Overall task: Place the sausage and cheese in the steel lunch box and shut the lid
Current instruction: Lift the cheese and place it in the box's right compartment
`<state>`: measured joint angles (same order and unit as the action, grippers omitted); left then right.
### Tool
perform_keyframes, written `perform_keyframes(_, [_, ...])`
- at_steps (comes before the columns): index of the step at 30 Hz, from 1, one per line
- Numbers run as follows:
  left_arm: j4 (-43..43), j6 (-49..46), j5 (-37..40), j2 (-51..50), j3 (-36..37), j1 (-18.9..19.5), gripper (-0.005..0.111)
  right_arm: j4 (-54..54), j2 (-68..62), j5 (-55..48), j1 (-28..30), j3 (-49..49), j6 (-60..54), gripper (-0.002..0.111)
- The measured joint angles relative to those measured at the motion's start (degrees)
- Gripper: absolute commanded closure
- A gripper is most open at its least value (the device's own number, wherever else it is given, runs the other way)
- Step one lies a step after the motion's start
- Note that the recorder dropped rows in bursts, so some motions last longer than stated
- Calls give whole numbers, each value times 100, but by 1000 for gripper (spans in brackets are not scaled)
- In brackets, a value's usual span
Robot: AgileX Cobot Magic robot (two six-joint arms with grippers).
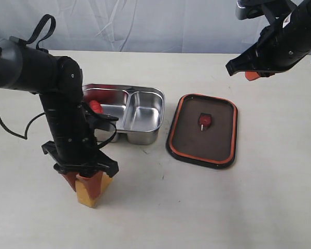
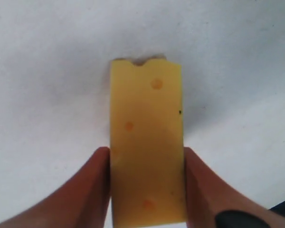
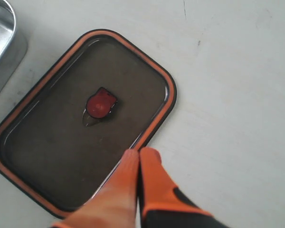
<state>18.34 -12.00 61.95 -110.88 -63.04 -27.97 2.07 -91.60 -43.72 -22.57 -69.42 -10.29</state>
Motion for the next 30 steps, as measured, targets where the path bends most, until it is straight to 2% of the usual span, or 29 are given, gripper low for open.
perform_keyframes(5, [78,-69,-7,648,-304,0,107,0,0,0,0,0,0,109])
perform_keyframes(8, [118,-69,-543,1135,-732,0,107,0,0,0,0,0,0,109])
perform_keyframes(11, [50,-69,-1038,1150,-1021,0,107,0,0,0,0,0,0,109])
perform_keyframes(21, [-17,-69,-1573,227,-1810,0,107,-10,0,-21,0,0,0,109])
perform_keyframes(30, [-17,-69,-1652,-430,-2404,0,107,12,0,-142,0,0,47,109])
